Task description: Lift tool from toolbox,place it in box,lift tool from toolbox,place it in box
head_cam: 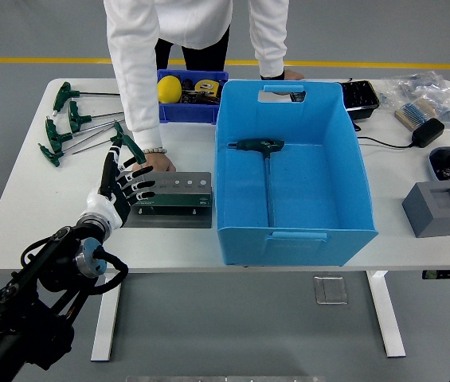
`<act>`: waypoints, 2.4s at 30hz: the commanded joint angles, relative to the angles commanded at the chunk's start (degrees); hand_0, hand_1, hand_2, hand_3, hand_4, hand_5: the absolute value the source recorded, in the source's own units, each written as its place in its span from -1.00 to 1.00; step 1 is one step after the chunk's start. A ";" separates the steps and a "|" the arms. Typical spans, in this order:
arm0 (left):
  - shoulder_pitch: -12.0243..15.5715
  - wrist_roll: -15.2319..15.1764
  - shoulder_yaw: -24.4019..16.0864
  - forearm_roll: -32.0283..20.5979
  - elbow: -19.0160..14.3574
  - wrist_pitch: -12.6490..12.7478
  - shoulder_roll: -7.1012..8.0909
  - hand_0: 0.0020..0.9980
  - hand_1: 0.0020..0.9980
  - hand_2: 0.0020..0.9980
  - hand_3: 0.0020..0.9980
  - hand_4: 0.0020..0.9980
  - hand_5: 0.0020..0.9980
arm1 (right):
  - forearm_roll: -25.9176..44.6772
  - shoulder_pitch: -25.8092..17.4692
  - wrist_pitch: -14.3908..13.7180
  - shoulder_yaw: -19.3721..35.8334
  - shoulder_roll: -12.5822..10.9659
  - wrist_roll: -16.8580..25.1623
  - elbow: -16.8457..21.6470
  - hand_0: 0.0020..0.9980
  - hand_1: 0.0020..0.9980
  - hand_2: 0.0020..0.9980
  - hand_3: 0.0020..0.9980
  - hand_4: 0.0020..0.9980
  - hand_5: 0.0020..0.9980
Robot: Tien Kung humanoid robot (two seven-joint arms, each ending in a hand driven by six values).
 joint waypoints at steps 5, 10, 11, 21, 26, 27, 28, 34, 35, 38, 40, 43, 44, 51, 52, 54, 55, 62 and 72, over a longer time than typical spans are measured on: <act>-0.91 -0.58 0.57 -0.96 0.74 -0.27 0.02 -0.53 -0.27 0.13 0.64 0.74 1.00 | -0.01 0.00 -0.03 -0.07 0.01 -0.05 0.00 0.27 0.23 0.49 0.57 1.00 0.94; -1.60 -1.41 1.20 -2.42 1.87 -0.50 0.06 -0.53 -0.25 0.13 0.63 0.75 1.00 | -0.04 -0.03 -0.02 -0.35 -0.03 -0.08 0.00 0.27 0.23 0.49 0.57 1.00 0.95; -1.74 -1.60 1.40 -2.87 2.10 -0.59 0.11 -0.53 -0.25 0.13 0.63 0.75 1.00 | -0.03 -0.03 -0.03 -0.40 -0.04 -0.09 0.00 0.27 0.23 0.49 0.57 1.00 0.95; -3.07 -3.66 2.73 -7.82 2.54 -2.01 0.36 -0.52 -0.24 0.13 0.60 0.76 1.00 | -0.15 -0.23 -0.11 -0.49 -0.05 -0.13 0.00 0.27 0.23 0.49 0.57 1.00 0.95; -3.70 -4.72 3.03 -11.10 1.29 -2.55 0.50 -0.52 -0.24 0.14 0.54 0.76 1.00 | -0.31 -0.41 -0.13 -0.40 0.00 -0.20 0.00 0.27 0.23 0.49 0.57 1.00 0.95; -3.77 -4.90 3.01 -11.65 0.95 -2.54 0.53 -0.52 -0.24 0.14 0.54 0.76 1.00 | -0.30 -0.44 -0.13 -0.41 0.00 -0.20 0.00 0.27 0.23 0.49 0.57 1.00 0.95; -3.84 -5.06 2.99 -12.08 0.67 -2.51 0.56 -0.52 -0.24 0.14 0.54 0.76 1.00 | -0.28 -0.45 -0.13 -0.43 0.00 -0.20 0.00 0.27 0.23 0.49 0.57 1.00 0.95; -4.64 -6.20 2.77 -14.07 -2.92 -1.99 1.32 -0.52 -0.23 0.12 0.46 0.76 1.00 | -0.06 -0.45 -0.10 -0.51 0.01 -0.10 0.00 0.27 0.23 0.49 0.57 1.00 0.95; -4.90 -6.25 2.81 -13.99 -3.98 -1.91 1.62 -0.52 -0.23 0.12 0.46 0.76 1.00 | 0.01 -0.42 -0.08 -0.51 0.00 -0.05 0.00 0.27 0.23 0.49 0.57 1.00 0.95; -5.52 -6.05 3.02 -13.69 -6.21 -1.82 2.21 -0.51 -0.22 0.11 0.37 0.77 1.00 | 0.00 -0.33 -0.04 -0.39 -0.02 0.00 0.00 0.27 0.23 0.49 0.57 1.00 0.95; -6.02 -5.72 3.35 -13.21 -7.83 -1.94 2.58 -0.51 -0.22 0.11 0.37 0.77 1.00 | -0.12 -0.29 -0.02 -0.21 -0.03 0.01 0.00 0.27 0.23 0.49 0.57 1.00 0.95; -6.80 -5.30 4.08 -12.78 -9.80 -2.09 2.92 -0.50 -0.21 0.10 0.31 0.94 1.00 | -0.31 -0.23 0.02 -0.04 -0.08 0.01 0.00 0.27 0.23 0.49 0.57 1.00 0.94; -7.06 -5.22 4.36 -12.71 -10.29 -2.09 2.98 -0.50 -0.21 0.10 0.31 0.94 1.00 | -0.38 -0.21 0.03 0.03 -0.09 -0.01 0.00 0.27 0.23 0.49 0.57 1.00 0.94; -9.68 -5.09 6.90 -12.39 -12.10 -2.13 3.17 -0.50 -0.22 0.07 0.16 1.00 0.81 | -0.59 -0.03 0.05 0.16 -0.19 -0.05 0.00 0.27 0.23 0.49 0.57 1.00 0.94; -10.10 -5.24 7.26 -12.38 -12.16 -2.06 3.18 -0.50 -0.22 0.07 0.16 1.00 0.81 | -0.58 0.00 0.05 0.14 -0.22 -0.05 0.00 0.27 0.23 0.49 0.57 1.00 0.94; -10.54 -5.49 7.63 -12.21 -12.21 -1.85 3.16 -0.52 -0.31 -0.07 -0.02 1.00 0.40 | -0.55 0.04 0.07 0.09 -0.25 -0.04 0.00 0.27 0.23 0.49 0.57 1.00 0.94; -10.85 -5.62 7.84 -11.75 -12.28 -1.40 3.11 -0.52 -0.31 -0.07 -0.02 1.00 0.40 | -0.54 0.09 0.08 0.07 -0.29 -0.02 0.00 0.27 0.23 0.49 0.57 1.00 0.94; -11.91 -3.15 8.64 -6.55 -12.87 0.69 2.88 -0.59 -0.61 -0.44 -0.35 1.00 -0.23 | -0.53 0.26 0.10 0.00 -0.39 0.03 0.00 0.27 0.23 0.49 0.57 1.00 0.94; -12.23 0.59 9.45 0.10 -12.71 -0.32 2.70 -0.64 -0.76 -0.62 -0.47 1.00 -0.79 | -0.44 0.35 0.12 -0.13 -0.46 -0.03 0.00 0.27 0.23 0.49 0.57 1.00 0.93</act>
